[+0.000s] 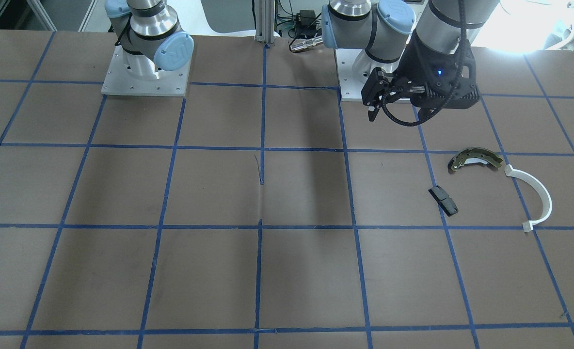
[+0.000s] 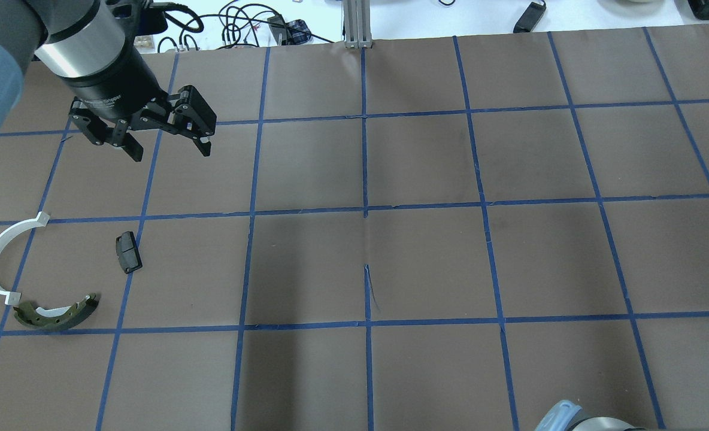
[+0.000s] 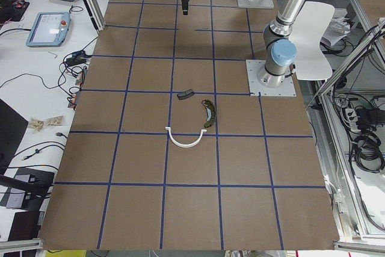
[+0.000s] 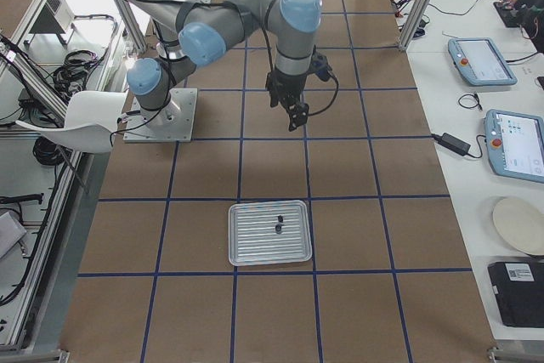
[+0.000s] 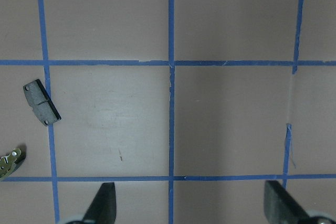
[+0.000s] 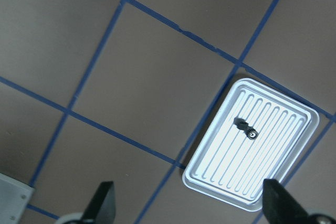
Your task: Place bearing gear from tray to pile
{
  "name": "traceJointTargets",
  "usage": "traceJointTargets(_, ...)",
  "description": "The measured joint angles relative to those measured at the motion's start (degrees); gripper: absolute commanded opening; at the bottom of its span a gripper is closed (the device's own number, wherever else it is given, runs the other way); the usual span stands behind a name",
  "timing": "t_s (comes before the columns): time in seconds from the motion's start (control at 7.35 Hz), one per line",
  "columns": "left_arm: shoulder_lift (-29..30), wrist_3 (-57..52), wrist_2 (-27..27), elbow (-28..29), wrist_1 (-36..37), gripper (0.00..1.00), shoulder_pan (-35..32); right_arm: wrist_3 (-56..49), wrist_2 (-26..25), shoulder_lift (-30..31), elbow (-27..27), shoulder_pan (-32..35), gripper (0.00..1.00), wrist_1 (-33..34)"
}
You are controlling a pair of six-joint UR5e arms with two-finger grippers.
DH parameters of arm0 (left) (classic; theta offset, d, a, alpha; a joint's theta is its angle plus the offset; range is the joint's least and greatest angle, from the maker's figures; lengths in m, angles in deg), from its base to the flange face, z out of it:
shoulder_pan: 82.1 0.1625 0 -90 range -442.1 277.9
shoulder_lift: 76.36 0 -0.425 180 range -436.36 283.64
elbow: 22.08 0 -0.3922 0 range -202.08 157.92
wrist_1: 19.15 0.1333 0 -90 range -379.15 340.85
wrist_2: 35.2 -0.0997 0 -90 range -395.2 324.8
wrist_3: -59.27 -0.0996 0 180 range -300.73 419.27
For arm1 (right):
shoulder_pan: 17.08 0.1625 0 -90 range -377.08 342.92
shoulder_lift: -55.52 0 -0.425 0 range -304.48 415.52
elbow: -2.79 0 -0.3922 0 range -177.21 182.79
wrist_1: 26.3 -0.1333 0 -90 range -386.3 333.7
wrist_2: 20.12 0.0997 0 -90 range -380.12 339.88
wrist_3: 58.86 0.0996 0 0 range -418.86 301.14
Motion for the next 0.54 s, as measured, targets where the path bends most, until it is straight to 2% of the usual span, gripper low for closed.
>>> traceJointTargets(0.14,0.00,0.04,0.04,0.00,0.00,1.00,0.00,-5.89,0.22,-5.06,-0.05,-2.74,1.00,4.18)
traceJointTargets(0.54,0.00,0.08,0.07,0.00,0.00,1.00,-0.03,-12.97,0.44,-18.44,-1.16,-5.04,0.97,16.19)
